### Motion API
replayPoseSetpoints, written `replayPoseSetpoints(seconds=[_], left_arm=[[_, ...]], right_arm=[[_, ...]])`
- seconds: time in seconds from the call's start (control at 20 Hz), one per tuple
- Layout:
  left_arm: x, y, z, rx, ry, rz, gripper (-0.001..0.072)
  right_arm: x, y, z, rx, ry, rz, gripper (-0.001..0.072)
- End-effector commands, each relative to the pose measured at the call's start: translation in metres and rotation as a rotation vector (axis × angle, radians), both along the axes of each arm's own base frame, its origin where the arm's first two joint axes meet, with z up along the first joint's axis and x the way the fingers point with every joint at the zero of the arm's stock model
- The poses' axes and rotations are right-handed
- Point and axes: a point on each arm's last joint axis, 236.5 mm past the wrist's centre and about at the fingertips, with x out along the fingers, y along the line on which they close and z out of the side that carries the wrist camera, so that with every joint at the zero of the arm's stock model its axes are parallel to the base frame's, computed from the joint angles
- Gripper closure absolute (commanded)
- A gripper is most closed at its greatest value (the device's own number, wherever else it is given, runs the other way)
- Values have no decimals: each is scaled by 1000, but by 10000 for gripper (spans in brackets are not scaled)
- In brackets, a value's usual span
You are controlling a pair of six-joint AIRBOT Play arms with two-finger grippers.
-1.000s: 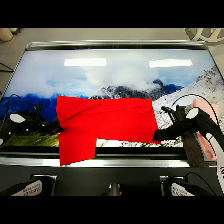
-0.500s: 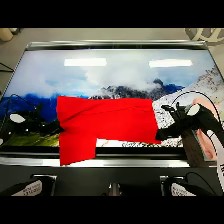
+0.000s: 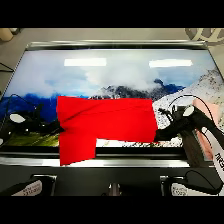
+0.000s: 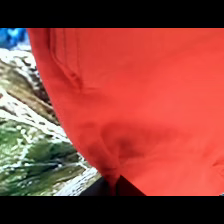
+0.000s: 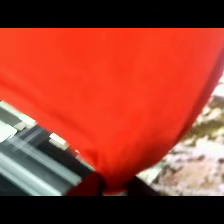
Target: Fold the shirts.
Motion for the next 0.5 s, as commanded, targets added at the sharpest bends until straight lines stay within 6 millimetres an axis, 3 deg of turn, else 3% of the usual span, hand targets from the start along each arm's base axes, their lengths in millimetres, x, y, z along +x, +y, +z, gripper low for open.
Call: replayPoseSetpoints(seconds=[0.0,0.1,0.2,0.3,0.35,0.4,0.45], left_arm=[[5,0,9,1,-18,-12,665],[28,4,46,18,-125,-26,666],[63,10,122,64,-344,-29,666],[86,15,242,112,-630,24,667],[84,16,319,133,-811,64,667],[71,17,404,155,-1020,111,666],[46,17,483,172,-1231,164,666]], right_arm=[[19,1,3,4,-55,-15,699],[41,-2,33,6,-170,47,700],[79,-9,93,-30,-384,96,701],[118,-19,196,-114,-693,112,701],[129,-25,265,-181,-886,107,700],[130,-30,337,-250,-1086,94,700],[118,-37,420,-337,-1320,62,700]])
